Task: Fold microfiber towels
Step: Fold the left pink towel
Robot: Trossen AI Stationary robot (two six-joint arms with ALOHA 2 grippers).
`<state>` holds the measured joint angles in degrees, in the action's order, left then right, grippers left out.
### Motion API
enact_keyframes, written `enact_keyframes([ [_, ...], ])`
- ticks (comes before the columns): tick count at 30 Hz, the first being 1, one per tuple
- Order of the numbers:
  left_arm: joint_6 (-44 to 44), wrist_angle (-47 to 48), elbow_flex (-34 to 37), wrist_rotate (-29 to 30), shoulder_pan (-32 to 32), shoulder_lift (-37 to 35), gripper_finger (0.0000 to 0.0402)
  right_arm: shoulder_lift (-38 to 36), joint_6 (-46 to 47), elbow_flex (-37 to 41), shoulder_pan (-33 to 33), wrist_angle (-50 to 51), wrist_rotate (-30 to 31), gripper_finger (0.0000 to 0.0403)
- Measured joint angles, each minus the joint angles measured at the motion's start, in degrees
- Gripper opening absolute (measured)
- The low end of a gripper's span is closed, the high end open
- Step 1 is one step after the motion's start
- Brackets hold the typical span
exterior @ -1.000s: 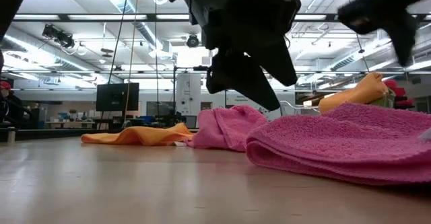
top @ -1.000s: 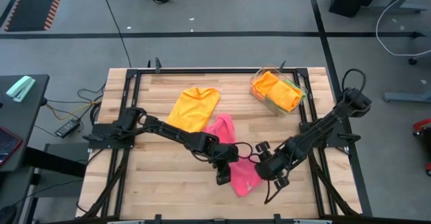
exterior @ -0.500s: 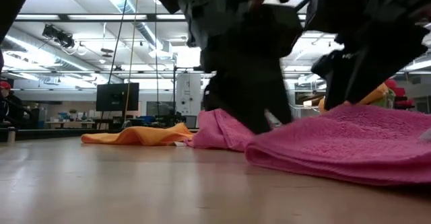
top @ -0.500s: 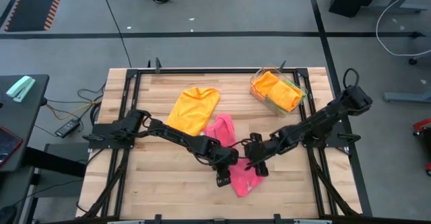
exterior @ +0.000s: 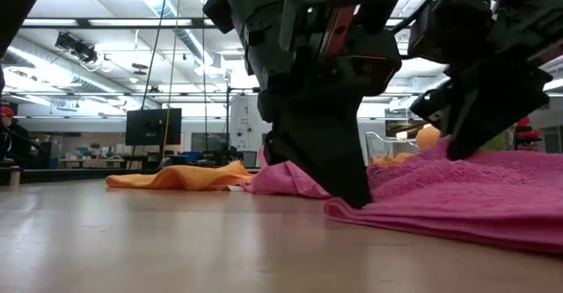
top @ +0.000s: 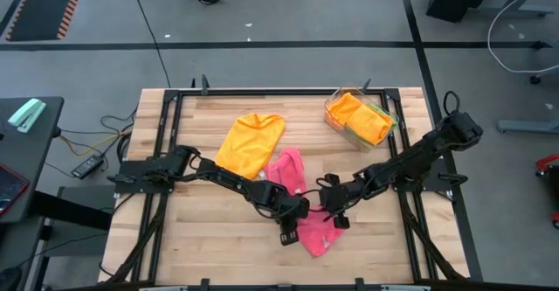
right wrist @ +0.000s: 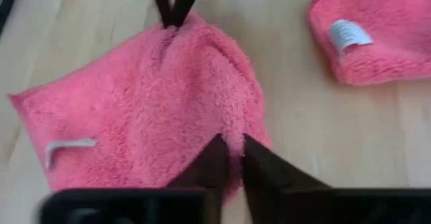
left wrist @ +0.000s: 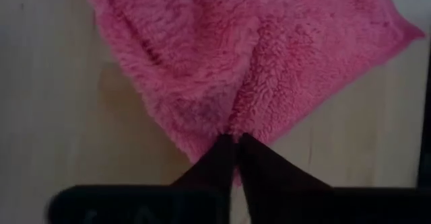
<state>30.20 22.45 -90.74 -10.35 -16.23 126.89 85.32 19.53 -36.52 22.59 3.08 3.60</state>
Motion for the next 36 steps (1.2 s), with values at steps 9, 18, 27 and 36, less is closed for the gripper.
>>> enact_keyframes([
  [9,-1.64,2.09,0.0,-0.97,0.42,-0.39,0.0014,-4.02,3.15,-1.63,0.04,4.35,-1.39,0.0008],
  [18,-3.74,2.27,-0.07,-3.05,0.93,-1.35,0.0017,-12.34,7.99,-0.02,0.44,10.83,4.43,0.0011],
  [27,-0.84,3.84,-0.08,-8.12,3.94,-5.94,0.0119,-10.35,8.36,0.07,0.3,10.26,4.59,0.0091],
  [36,6.17,-3.11,-0.06,-0.61,5.43,-4.89,0.0255,-16.27,8.64,-0.19,-0.09,14.2,5.18,0.0138],
])
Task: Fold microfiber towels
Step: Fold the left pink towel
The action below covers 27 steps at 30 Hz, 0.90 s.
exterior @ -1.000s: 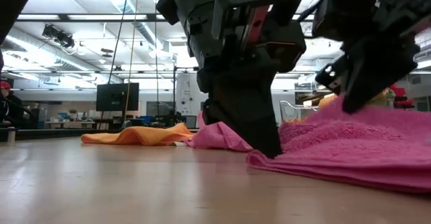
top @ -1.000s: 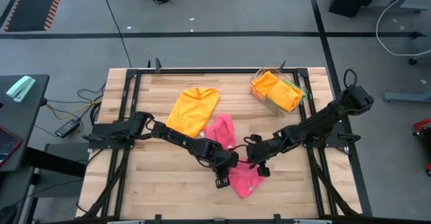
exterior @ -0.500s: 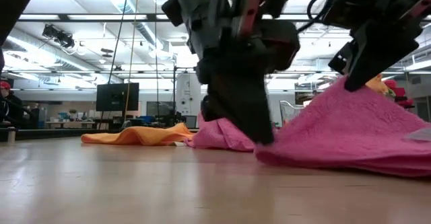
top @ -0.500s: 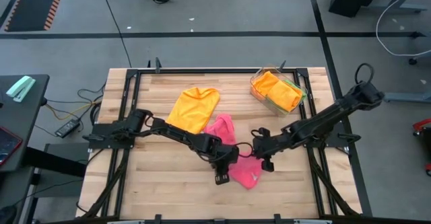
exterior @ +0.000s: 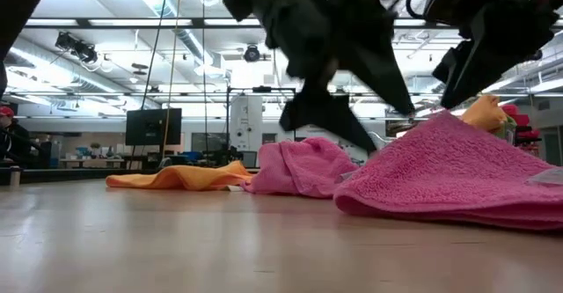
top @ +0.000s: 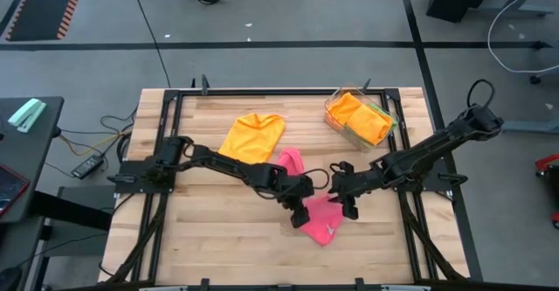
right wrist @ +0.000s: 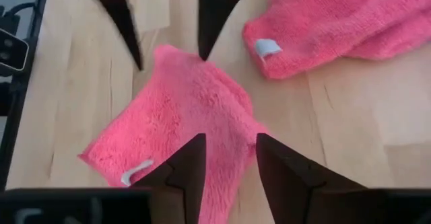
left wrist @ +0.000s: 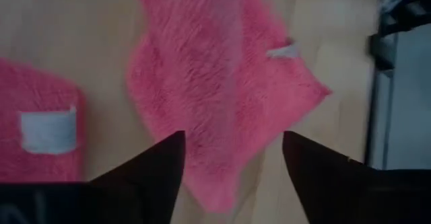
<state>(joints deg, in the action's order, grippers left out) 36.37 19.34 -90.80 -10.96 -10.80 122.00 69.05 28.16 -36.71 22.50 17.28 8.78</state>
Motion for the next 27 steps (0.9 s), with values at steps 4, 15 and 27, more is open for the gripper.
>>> enact_keyframes([
  [4,3.13,-4.25,0.15,0.54,-0.01,2.82,0.028,-2.43,2.68,0.0,0.26,2.45,0.05,0.014],
  [15,0.77,-3.78,0.06,3.34,1.15,6.16,0.0224,-4.22,4.85,0.0,1.31,0.94,-0.05,0.014],
  [27,-2.34,-6.83,0.15,-16.1,3.8,1.9,0.0017,-5.77,6.36,0.0,1.29,1.46,0.87,0.0123],
])
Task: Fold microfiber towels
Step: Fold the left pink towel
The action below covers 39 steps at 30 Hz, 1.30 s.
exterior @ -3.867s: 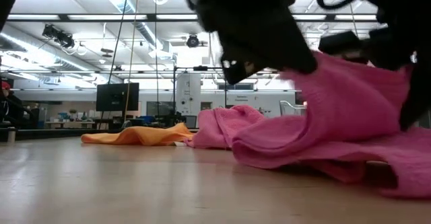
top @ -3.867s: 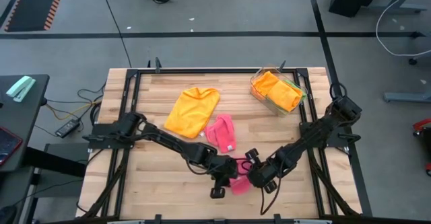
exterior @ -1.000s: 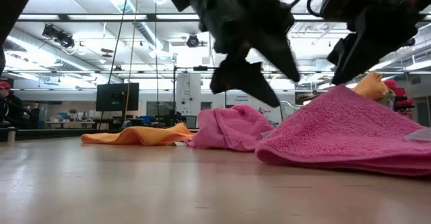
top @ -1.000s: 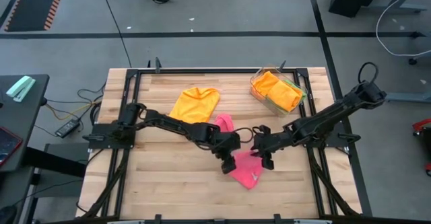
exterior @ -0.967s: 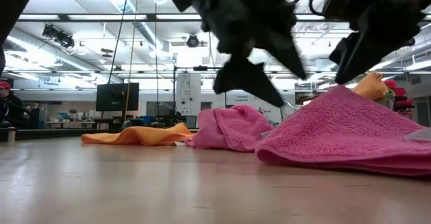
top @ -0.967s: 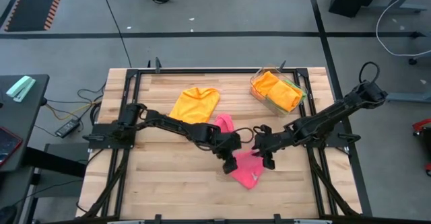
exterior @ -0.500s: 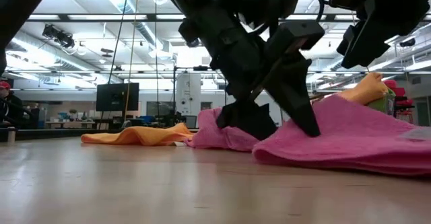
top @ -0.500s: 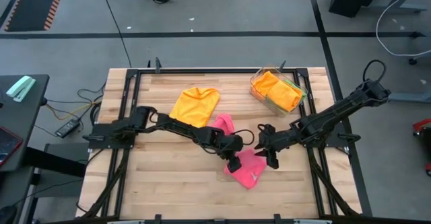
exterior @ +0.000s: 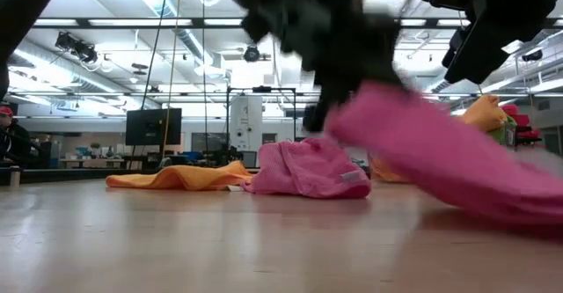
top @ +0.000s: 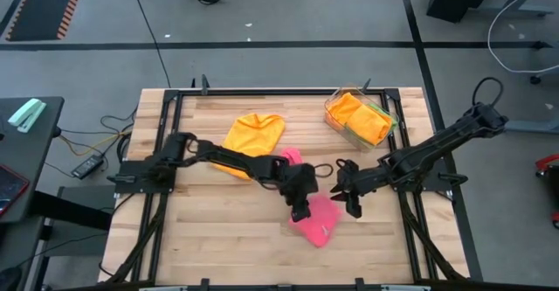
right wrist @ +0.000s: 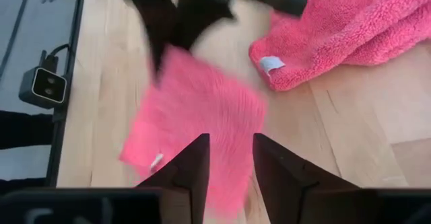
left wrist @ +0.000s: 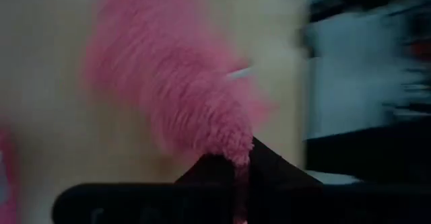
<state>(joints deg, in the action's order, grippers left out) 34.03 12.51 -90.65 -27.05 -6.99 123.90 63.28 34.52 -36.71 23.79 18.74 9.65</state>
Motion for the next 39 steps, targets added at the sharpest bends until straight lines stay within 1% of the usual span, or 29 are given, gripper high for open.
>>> enact_keyframes([
  [2,0.3,-0.52,-0.62,-2.43,0.17,-2.41,0.0011,-0.78,0.0,0.0,0.0,0.5,0.07,0.0118],
  [4,1.68,-0.34,-2.11,-3.59,-0.18,-3.75,0.0011,-1.62,-0.02,0.0,0.0,0.98,0.68,0.0113],
  [6,2.64,-0.17,-4.99,-4.15,-0.85,-3.8,0.0011,-2.86,0.0,0.0,-0.02,2.4,1.35,0.0108],
  [9,2.64,1.69,-9.85,-9.05,-1.36,-3.85,0.0011,-4.63,0.18,0.0,-0.02,2.81,2.17,0.0101],
  [11,0.81,7.84,-12.08,-12.41,-1.23,-4.07,0.0011,-5.77,0.67,0.0,0.0,2.8,2.34,0.0098],
  [13,-2.72,17.46,-13.9,-14.13,-0.61,-4.16,0.0011,-6.64,0.93,0.0,0.02,3.28,2.37,0.0096],
  [16,-9.91,30.65,-16.82,-14.18,0.39,-4.43,0.0011,-7.39,1.07,-0.02,0.0,3.52,2.76,0.0094],
  [19,-13.62,38.18,-18.29,-13.67,0.85,-4.66,0.0011,-7.4,1.08,-0.02,0.02,3.32,3.62,0.0094],
  [23,-16.49,43.48,-18.4,-10.34,0.85,-4.63,0.0011,-7.1,1.47,-0.02,0.0,3.07,4.07,0.0094],
  [25,-19.66,49.87,-18.61,-8.74,1.45,-4.62,0.0011,-7.06,1.51,-0.02,0.02,2.7,4.1,0.0094],
  [28,-26.27,61.18,-19.77,-4.54,3.06,-4.55,0.0011,-7.06,1.41,-0.02,0.02,2.66,4.68,0.0094],
  [30,-29.24,66.36,-20.05,-3.57,4.29,-4.55,0.0011,-7.07,1.31,-0.02,0.02,2.59,5.32,0.0094],
  [33,-31.56,70.21,-20.35,-3.31,5.91,-4.88,0.0011,-7.07,1.31,-0.02,0.02,2.34,5.36,0.0094],
  [37,-31.53,71.1,-20.44,-3.12,7.16,-6.2,0.0011,-7.07,1.98,-0.02,0.01,2.35,5.37,0.0094],
  [39,-31.78,71.38,-20.44,-1.98,7.54,-6.68,0.0011,-7.07,2.02,-0.02,0.02,2.34,5.35,0.0094],
])
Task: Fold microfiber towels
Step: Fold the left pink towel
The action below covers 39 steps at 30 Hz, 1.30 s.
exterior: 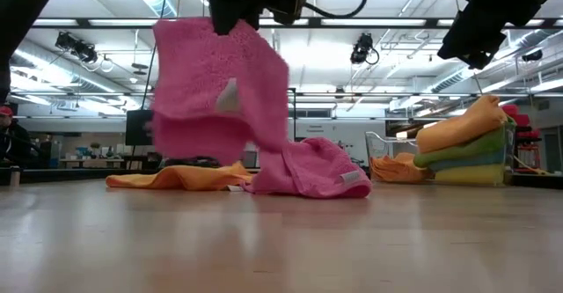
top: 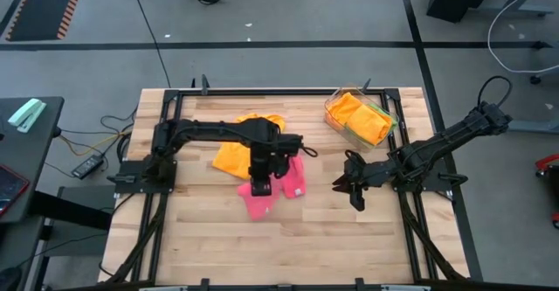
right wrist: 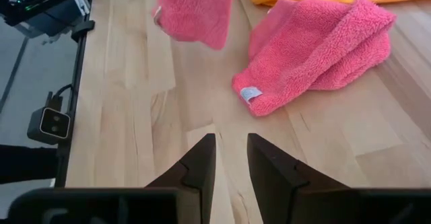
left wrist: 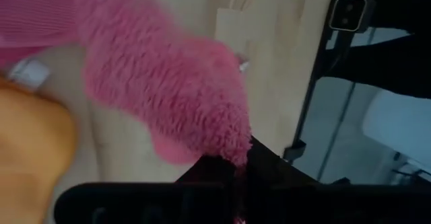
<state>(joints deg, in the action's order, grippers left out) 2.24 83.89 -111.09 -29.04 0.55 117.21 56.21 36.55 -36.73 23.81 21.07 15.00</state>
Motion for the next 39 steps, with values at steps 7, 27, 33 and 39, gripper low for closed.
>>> enact_keyframes([
  [7,-4.37,6.26,-0.02,13.12,3.26,-1.48,0.0011,-0.02,0.57,0.0,0.0,-0.5,0.02,0.0094],
  [27,13.62,-11.2,3.91,42.51,-24.73,7.21,0.0016,0.0,0.61,0.0,-0.04,-1.44,0.0,0.0094],
  [33,13.68,-17.55,3.96,34.96,-28.29,13.42,0.0027,0.0,0.47,0.0,-0.04,-1.44,0.0,0.0094],
  [39,14.74,-27.16,3.93,28.4,-30.62,14.46,0.0145,0.16,1.74,0.0,-0.04,-1.55,-0.03,0.0094],
])
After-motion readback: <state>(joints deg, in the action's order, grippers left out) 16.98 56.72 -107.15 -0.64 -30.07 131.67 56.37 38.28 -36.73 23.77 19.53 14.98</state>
